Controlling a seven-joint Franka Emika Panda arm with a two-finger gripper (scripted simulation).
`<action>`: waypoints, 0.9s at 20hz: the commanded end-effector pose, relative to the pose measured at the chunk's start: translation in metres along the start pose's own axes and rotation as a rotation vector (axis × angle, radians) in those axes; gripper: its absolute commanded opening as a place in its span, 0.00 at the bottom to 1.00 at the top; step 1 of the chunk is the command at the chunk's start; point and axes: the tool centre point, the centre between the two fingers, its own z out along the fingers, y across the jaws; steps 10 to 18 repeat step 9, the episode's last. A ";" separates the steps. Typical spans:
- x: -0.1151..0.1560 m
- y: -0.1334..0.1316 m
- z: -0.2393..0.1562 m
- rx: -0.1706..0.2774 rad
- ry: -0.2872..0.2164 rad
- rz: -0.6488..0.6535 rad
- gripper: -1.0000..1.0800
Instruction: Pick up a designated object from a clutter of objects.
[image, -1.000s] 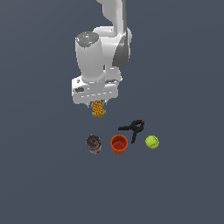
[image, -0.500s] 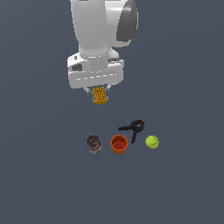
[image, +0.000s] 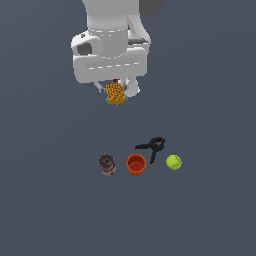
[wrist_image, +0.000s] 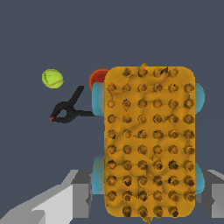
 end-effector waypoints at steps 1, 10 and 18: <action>0.002 -0.001 -0.012 0.001 0.000 0.000 0.00; 0.006 -0.002 -0.024 0.001 0.000 0.000 0.00; 0.006 -0.002 -0.024 0.001 0.000 0.000 0.00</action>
